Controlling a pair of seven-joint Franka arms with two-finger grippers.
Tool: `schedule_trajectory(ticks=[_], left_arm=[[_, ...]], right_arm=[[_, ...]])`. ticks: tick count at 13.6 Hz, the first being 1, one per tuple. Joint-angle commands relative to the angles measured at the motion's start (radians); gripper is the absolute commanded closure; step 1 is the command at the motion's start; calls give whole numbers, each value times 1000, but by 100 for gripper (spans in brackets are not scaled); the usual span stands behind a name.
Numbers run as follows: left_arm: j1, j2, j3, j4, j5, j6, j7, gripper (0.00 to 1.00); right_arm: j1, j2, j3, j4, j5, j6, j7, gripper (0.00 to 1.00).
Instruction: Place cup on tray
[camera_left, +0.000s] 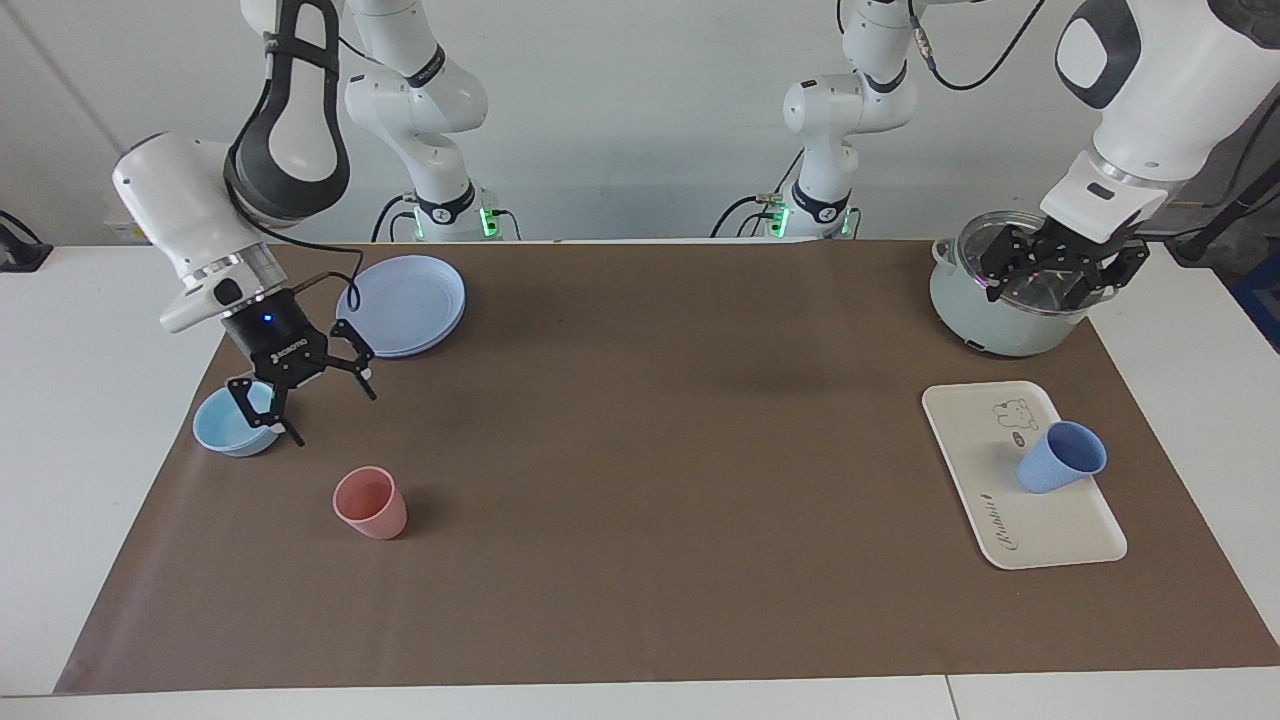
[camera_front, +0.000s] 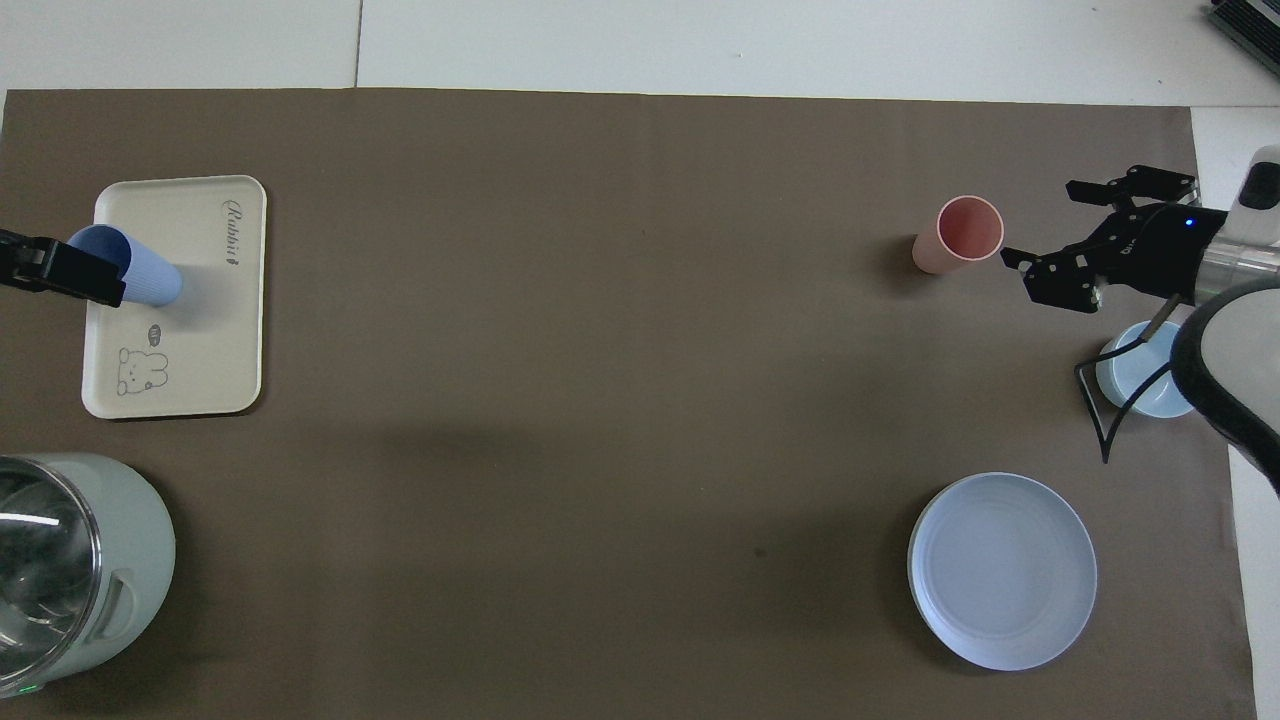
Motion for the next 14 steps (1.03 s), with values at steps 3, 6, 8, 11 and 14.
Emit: schedule_trajectory(ticks=[3,6,8,11,14], left_arm=[[6,-92,7,-107,-33,3,-46,0],[8,-100,7,-130,-37,29,-77,0],[10,-100,13,-130,-75,38,-77,0],[14,-100,16,-136,-82,40,-79,0],[14,-101,16,-136,-82,28,-79,0]], right_arm=[[72,-71,15,54,-451,-178,621,0],[94,-71,22,176,-632,-414,1066,0],[108,-71,22,238,-636,-548,1226,0],[90,-47,22,418,-643,-828,1271,0],[70,6,7,517,-627,-937,1277,0]])
